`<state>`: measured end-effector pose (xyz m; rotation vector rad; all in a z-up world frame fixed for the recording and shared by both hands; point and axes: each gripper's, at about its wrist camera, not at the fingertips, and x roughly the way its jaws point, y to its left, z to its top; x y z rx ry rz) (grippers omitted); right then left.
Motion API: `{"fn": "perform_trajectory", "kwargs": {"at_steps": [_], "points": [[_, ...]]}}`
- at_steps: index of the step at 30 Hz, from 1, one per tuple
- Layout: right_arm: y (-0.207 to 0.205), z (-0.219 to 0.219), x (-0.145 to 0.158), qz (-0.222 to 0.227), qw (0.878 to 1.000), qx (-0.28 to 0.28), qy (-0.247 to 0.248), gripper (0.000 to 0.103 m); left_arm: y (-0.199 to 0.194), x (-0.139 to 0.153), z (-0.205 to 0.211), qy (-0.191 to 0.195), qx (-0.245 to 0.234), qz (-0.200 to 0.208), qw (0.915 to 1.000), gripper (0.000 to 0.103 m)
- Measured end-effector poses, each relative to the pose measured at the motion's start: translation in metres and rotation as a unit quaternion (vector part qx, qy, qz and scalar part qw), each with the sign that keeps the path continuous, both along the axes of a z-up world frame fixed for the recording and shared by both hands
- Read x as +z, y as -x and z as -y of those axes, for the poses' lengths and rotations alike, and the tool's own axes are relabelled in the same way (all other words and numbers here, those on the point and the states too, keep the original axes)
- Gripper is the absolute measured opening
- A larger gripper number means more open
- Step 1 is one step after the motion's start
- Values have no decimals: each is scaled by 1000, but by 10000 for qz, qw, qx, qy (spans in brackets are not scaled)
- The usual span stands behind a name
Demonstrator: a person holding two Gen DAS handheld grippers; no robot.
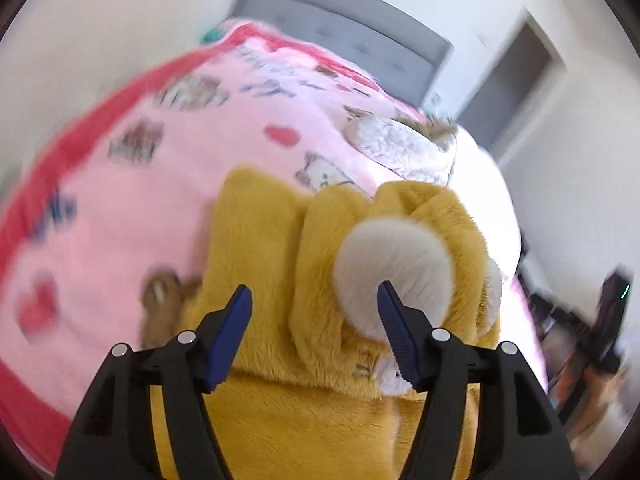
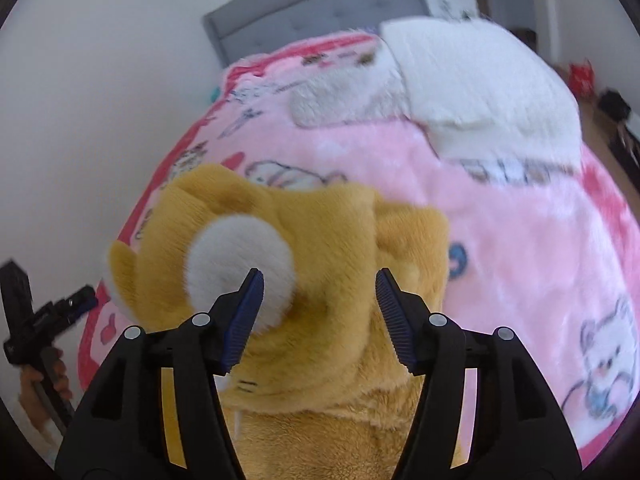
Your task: Fold large clothes
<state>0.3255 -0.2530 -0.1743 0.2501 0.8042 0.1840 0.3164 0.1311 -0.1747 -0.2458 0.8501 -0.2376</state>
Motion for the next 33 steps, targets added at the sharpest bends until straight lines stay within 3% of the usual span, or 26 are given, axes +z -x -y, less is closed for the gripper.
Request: {"fn": "perform_trajectory", "kwargs": {"at_steps": [2,5,10,13,19,22,24,27,29,31,33], "points": [[-17,-17,9,91,9994,338,47,50,-20,10,15,-202,-257,-35,9995,71],[-40,-37,1,17,9982,602,-31,39,-51,4,41,131,-614,-97,9980,71],[-62,-55,-48,-858,9948,462,288,33,-94,-60,71,-121,-449,-897,9949,71],[-60,-46,-84,-1252,9915,70,345,33,-94,-93,68,-203,-371,-968,9944,71],[-49,-63,-106,-923,9870,226,1300,33,-87,-113,74,-485,-564,-700,9948,72],[-46,-59,-90,-729,9929,236,908,39,-86,-104,70,-260,-548,-533,9967,75],[-40,-52,-68,-443,9972,156,582,54,-79,-83,65,-129,-541,-345,9979,77],[-26,-39,-27,155,9998,88,93,59,-65,-48,56,92,-460,44,9989,83],[-27,-35,-8,263,9996,63,-95,60,-58,-23,50,288,-428,300,9982,87],[-34,-34,5,301,9988,181,-348,61,-61,-10,53,461,-468,245,9975,89],[-51,-38,5,243,9963,431,-703,60,-70,-8,67,612,-630,-64,9961,89]]}}
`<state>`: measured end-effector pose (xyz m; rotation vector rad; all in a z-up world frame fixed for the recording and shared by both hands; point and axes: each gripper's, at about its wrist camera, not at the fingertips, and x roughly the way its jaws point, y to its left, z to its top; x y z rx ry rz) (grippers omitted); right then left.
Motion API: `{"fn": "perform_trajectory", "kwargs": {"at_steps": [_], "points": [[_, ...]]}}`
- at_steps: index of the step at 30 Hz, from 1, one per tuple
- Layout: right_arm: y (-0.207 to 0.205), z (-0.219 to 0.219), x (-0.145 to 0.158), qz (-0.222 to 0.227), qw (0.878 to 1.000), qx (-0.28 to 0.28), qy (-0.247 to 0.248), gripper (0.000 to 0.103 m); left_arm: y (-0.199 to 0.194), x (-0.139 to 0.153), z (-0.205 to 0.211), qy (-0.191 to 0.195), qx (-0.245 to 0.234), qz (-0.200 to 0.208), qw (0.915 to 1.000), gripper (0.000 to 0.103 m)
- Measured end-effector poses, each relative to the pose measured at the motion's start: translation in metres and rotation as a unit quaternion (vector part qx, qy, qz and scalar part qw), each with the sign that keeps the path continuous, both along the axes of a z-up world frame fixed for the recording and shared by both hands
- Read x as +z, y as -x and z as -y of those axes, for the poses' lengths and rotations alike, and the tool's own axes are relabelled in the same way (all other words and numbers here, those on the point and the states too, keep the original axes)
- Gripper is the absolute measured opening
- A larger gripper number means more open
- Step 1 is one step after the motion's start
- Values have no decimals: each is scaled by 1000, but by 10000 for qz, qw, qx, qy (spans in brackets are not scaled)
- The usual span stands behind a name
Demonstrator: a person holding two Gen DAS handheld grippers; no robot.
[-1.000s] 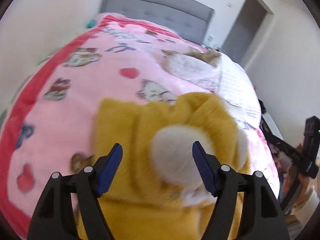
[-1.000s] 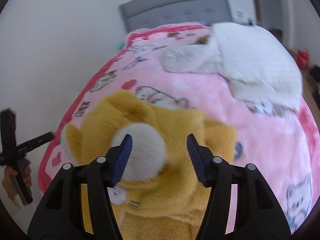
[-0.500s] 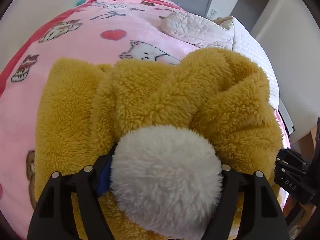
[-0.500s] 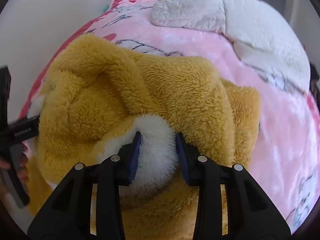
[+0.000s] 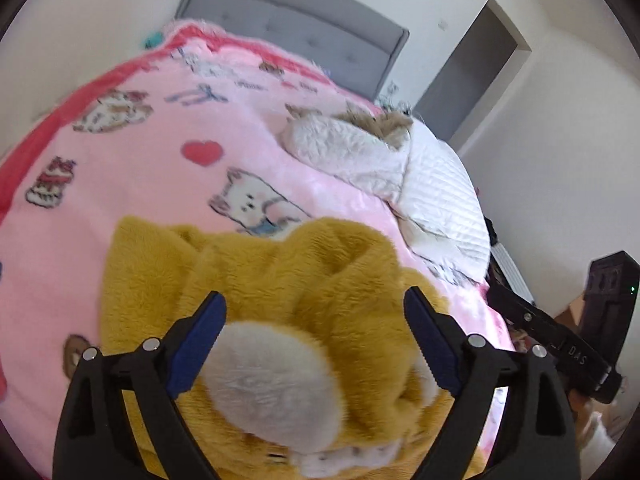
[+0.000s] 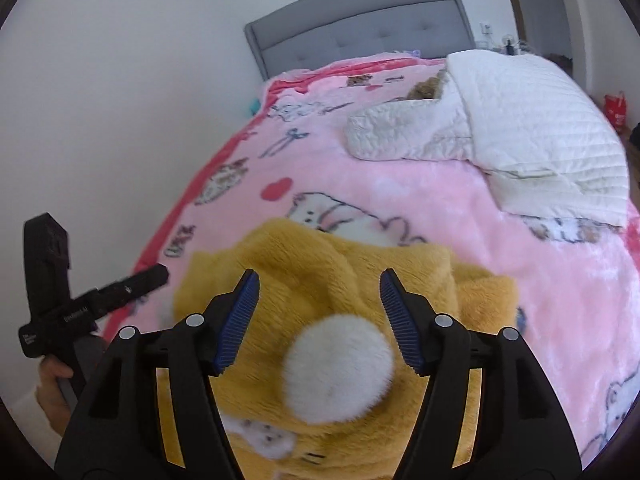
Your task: Fold large clothes
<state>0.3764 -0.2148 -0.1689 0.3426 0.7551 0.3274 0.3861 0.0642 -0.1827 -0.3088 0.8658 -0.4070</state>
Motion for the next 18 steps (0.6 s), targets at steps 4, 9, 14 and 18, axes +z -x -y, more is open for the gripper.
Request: {"fn": "perform_trajectory", "kwargs": {"at_steps": [4,9,14,18], "points": [[-47,-20,-18,-475,9961,548,-511,52,-13,-28,37,-650,-93,-285,9974,88],[-81,-60,-59,-1252,9862,958,505,30,-29,-72,44,-691,-158,-612,9956,87],[-81,-48,-105,-1848,9760,685,922,28,-31,-95,51,-1113,-635,-430,9908,87],[-80,-43,-110,-1841,9775,639,806,28,-33,-101,54,-1233,-747,-351,9889,87]]}}
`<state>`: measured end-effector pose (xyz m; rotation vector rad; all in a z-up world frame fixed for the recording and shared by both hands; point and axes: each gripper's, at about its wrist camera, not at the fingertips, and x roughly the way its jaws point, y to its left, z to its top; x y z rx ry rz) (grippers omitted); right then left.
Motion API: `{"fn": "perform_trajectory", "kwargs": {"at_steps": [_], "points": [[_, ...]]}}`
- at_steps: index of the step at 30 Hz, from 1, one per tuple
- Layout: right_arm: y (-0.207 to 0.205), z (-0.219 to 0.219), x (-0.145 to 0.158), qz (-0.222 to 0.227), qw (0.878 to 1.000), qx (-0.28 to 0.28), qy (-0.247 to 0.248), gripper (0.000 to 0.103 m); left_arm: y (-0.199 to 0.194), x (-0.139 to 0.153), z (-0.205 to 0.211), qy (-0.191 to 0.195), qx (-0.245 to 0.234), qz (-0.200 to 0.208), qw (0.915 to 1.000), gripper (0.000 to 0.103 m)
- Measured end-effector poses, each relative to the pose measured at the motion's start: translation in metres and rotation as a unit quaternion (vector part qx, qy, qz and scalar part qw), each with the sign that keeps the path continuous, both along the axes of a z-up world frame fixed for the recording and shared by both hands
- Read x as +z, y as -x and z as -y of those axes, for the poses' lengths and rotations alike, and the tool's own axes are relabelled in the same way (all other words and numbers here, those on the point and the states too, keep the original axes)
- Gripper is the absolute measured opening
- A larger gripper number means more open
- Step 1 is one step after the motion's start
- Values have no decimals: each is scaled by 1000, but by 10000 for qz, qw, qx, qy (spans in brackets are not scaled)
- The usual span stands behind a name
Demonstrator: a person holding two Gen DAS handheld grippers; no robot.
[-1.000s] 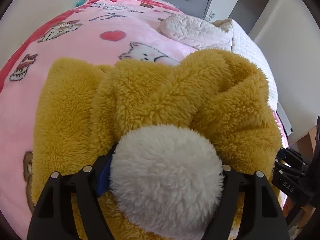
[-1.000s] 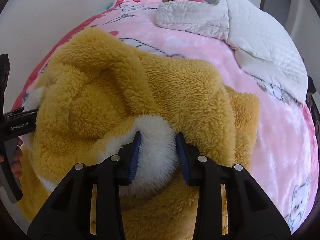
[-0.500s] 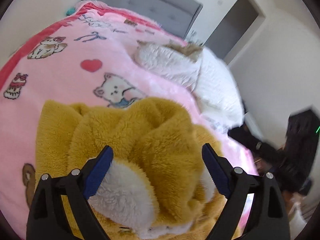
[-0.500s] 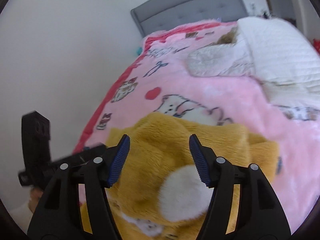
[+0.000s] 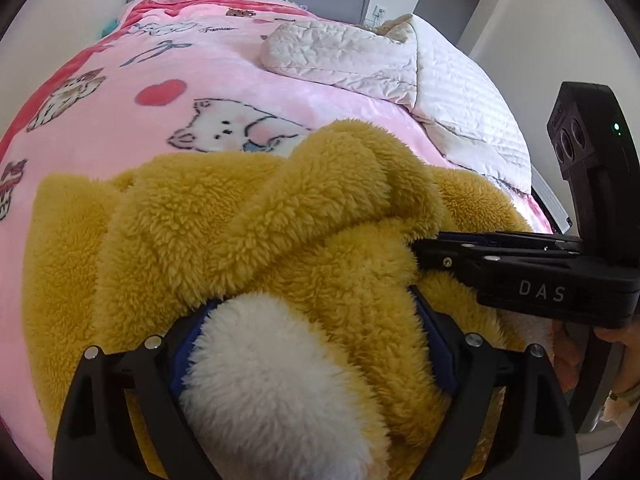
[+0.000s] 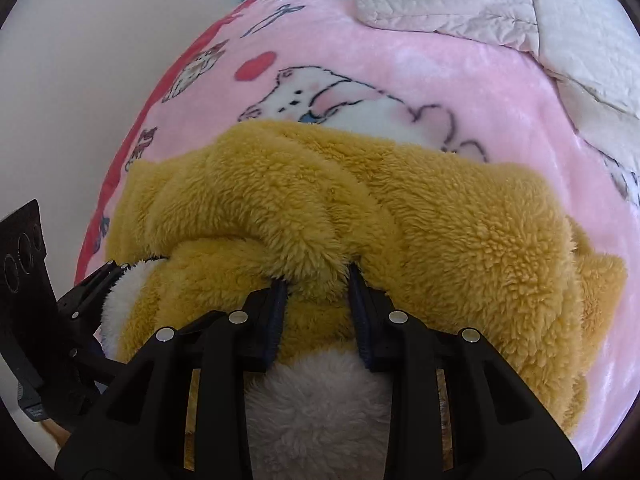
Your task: Fold large clothes
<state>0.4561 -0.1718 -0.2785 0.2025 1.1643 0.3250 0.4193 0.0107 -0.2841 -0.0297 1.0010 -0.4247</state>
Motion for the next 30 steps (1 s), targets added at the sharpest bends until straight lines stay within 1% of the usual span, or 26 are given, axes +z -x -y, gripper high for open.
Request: {"fn": "perform_trajectory", "kwargs": {"at_steps": [2,3,4,5,6,8,10,12,13,14,16,19,22,23,24,27,28,29,30], "points": [[-1,0,4,-6,10000,9,-88,30,-1,2,2,-92,-17,3,10000,88],[-2,2,8,8,9997,-17,-226,34,0,6,3,-115,-3,41,9999,89],[1,6,16,42,9988,-69,-489,37,1,10,5,-129,6,81,9999,91],[1,11,21,88,9975,-132,-693,45,2,16,6,-147,-1,119,9998,91],[5,16,29,155,9958,-250,-872,57,4,22,5,-140,-1,170,9998,91],[17,31,51,401,9898,-485,-1275,70,7,35,5,-53,56,283,9996,92],[34,45,74,745,9826,-649,-1572,72,16,55,-4,76,174,458,9988,93],[59,61,95,1107,9764,-931,-1602,82,25,69,-14,15,383,629,9973,95],[76,71,103,1248,9747,-1067,-1515,83,32,74,-22,-8,508,702,9962,97],[89,78,106,1311,9744,-1183,-1395,85,41,80,-35,-21,644,740,9952,98],[120,93,109,1299,9763,-1405,-1007,86,56,82,-55,-43,738,676,9950,98],[166,109,98,1090,9787,-1705,-343,87,89,79,-94,-211,967,509,9938,98],[208,118,83,742,9786,-1889,331,87,121,73,-125,-392,1169,592,9906,98],[225,116,76,599,9783,-1863,686,87,131,69,-133,-479,1171,590,9902,98],[238,115,71,535,9779,-1795,930,87,144,62,-143,-608,1219,530,9893,98],[275,110,49,223,9794,-1366,1467,88,172,38,-164,-841,1202,179,9890,98],[286,109,41,135,9788,-1298,1579,88,182,31,-169,-939,1239,71,9878,98],[300,107,35,58,9795,-1227,1598,88,196,21,-177,-995,1323,-78,9862,98],[311,106,30,-3,9805,-1183,1571,88,206,17,-181,-997,1386,-120,9853,98]]}}
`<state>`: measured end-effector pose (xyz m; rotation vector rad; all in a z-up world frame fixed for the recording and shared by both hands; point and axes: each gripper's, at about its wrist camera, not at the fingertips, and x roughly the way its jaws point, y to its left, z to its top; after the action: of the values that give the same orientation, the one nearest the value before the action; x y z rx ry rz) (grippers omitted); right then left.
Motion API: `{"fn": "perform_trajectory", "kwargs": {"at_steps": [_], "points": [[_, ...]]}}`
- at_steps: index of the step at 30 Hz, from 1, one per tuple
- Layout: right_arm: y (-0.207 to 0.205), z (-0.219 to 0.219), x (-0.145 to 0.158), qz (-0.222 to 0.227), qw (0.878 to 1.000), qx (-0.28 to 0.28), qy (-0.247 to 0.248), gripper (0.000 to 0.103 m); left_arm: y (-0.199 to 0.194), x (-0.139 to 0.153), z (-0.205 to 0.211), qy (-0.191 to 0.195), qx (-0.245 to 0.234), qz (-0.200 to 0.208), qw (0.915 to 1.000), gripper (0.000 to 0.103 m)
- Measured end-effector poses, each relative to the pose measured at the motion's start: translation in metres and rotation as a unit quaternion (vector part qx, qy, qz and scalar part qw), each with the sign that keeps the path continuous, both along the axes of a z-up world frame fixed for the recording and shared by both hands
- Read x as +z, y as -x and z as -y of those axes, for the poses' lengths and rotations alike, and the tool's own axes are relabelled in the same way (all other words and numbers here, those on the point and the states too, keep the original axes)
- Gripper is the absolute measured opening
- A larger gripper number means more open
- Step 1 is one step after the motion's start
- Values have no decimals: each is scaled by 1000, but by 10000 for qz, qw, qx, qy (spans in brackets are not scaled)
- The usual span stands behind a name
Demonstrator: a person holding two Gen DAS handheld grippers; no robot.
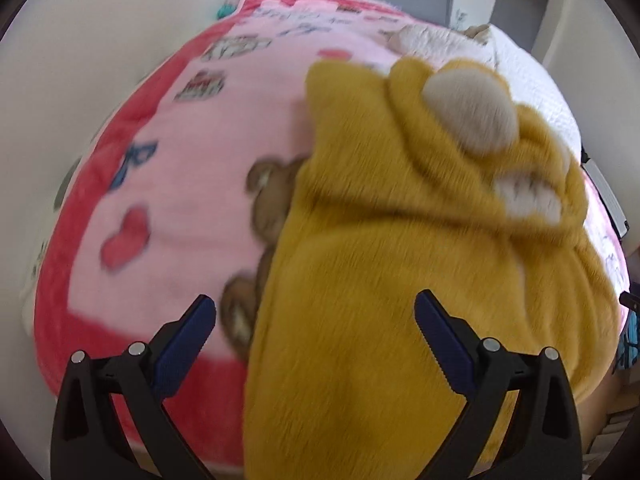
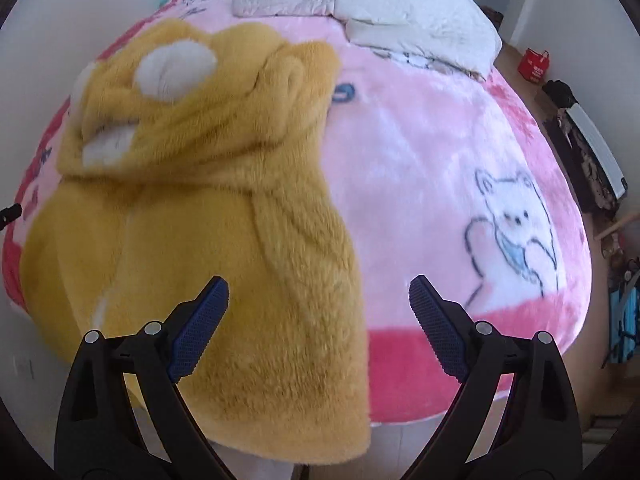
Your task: Fold large clothes
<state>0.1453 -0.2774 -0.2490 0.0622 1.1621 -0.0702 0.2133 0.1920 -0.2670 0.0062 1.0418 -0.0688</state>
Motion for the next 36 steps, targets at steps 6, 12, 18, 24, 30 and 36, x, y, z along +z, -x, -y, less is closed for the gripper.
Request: {"fn": "perform_trajectory", "kwargs": {"at_steps": [6,12,18,24,30,36], "points": [[60,-2,-25,-94,9994,-278,-176,88,65,-28,-26,43,645,-82,9979,98],[105,-7,-40,370,9981,-455,-179,91,98,-57,-32,212,672,8,9975,98],[129,-14,-52,1318,9898,-529,-97,91,121,-77,-32,568,333,702,9954,98],[156,-13,-67,1860,9801,-671,-184,94,142,-90,-40,810,182,1078,9907,98],[179,-5,-76,1979,9725,-1063,-611,95,171,-100,-30,563,-241,1104,9920,98],[187,-7,-87,1881,9761,-1044,-304,95,151,-110,-44,869,-118,978,9913,98]]}}
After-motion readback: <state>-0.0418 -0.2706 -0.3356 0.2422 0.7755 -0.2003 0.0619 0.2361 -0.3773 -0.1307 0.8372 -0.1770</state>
